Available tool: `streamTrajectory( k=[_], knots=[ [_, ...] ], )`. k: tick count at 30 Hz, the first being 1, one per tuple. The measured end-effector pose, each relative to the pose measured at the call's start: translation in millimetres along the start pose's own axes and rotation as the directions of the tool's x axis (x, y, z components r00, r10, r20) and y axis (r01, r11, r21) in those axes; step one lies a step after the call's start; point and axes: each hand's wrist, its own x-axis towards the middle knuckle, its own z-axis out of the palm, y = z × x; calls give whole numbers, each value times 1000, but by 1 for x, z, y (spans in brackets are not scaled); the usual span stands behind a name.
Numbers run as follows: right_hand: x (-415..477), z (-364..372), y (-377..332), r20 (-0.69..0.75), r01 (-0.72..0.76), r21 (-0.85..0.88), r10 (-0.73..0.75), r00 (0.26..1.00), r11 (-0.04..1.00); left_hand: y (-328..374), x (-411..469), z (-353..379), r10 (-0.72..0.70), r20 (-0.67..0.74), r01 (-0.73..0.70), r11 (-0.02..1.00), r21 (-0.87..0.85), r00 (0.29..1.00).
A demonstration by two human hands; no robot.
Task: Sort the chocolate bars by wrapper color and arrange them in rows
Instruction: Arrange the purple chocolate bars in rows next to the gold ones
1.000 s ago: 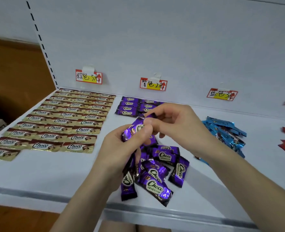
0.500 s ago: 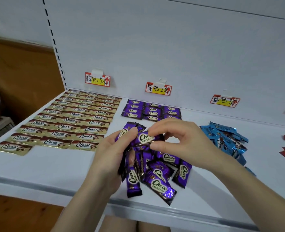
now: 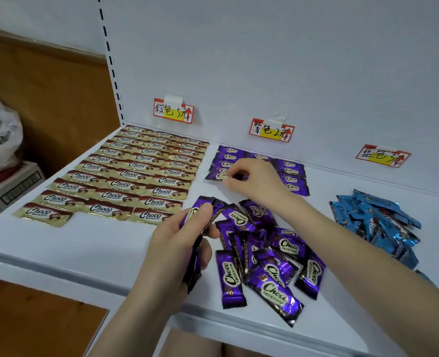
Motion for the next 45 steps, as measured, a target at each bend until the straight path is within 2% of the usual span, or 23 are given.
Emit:
streamTrajectory(
  k=[5,11,36,38,41,43,45],
  knots=[
    [1,11,0,53,-10,-133,17,998,991,0,2,-3,-27,-3,27,1000,-14,1000],
    [1,10,0,43,39,-162,-32,999,986,1,3,-2,-41,3,41,999,-17,999],
    [7,11,6,27,26,-180,-21,999,983,4,-1,-2,-39,6,39,999,0,999],
    [5,5,2,38,10,-115,-6,999,993,5,-2,-1,-23,15,23,1000,12,1000],
    [-4,-13,-16,22,-47,182,44,999,982,7,-4,3,1,56,-2,1000,28,998],
    [-18,-30,-34,98,-110,410,76,992,905,10,-6,7,25,94,-25,1000,0,995],
    [-37,-46,-49,207,-130,484,31,978,866,15,-7,13,64,120,-64,998,-4,991]
  ],
)
